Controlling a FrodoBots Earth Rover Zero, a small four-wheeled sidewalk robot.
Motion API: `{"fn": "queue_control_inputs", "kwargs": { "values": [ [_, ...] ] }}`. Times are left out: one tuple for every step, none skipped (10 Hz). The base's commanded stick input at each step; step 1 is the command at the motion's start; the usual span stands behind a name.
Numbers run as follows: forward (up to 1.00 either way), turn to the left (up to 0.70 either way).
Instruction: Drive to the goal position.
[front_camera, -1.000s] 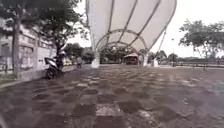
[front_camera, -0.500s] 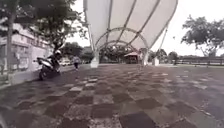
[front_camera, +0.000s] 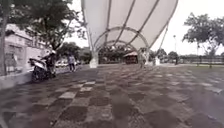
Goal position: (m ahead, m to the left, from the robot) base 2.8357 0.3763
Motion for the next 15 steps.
{"fn": "queue_control_inputs", "kwargs": {
  "values": [
    [1.0, 0.0],
    [1.0, 0.0],
    [1.0, 0.0],
    [1.0, 0.0],
    [1.0, 0.0],
    [1.0, 0.0],
    [1.0, 0.0],
    [1.0, 0.0],
    [1.0, 0.0],
    [1.0, 0.0],
    [1.0, 0.0],
    [1.0, 0.0],
    [1.0, 0.0],
    [1.0, 0.0],
    [1.0, 0.0]
  ]
}}
